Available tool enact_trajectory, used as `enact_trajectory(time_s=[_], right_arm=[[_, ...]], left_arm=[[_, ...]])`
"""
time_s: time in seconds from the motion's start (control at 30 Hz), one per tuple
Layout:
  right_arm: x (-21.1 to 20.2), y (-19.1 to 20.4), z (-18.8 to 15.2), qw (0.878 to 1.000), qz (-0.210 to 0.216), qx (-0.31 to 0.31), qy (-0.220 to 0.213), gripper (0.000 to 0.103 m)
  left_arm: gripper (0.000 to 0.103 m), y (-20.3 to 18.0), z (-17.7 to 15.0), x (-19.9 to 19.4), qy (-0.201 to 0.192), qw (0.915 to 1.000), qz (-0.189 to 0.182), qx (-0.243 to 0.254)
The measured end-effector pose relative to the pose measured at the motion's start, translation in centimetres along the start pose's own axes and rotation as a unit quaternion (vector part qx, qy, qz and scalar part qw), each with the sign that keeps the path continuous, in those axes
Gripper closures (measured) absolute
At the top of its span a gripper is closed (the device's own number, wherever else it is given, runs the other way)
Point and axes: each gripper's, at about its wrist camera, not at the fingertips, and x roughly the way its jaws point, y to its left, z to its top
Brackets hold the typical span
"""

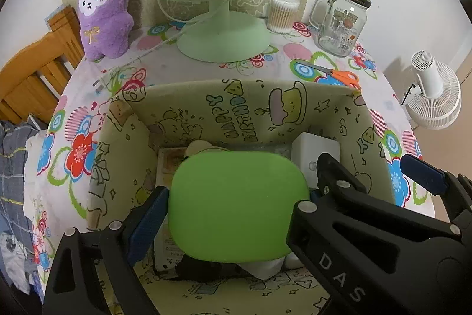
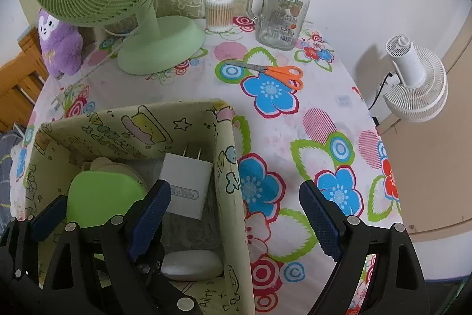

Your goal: Organize rigid objects

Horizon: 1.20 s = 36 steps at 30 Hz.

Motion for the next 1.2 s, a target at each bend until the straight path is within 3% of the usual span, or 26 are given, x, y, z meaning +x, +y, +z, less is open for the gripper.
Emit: enact_trajectory(time_s=[0.27,1.2], right_arm=[[-0.3,-0.3,-0.4,1.0,0.003,0.002,0.002,0.012],[-6.6,-0.4,-3.6,0.999,0.02,-0.002,-0.034,0.011]], left_arm=[[0.002,-0.2,-0.3,-0.3,0.001,1.0,0.002,0.009],[0.002,0.0,-3.3,-6.1,-0.022,0.9997,0.012,0.003]])
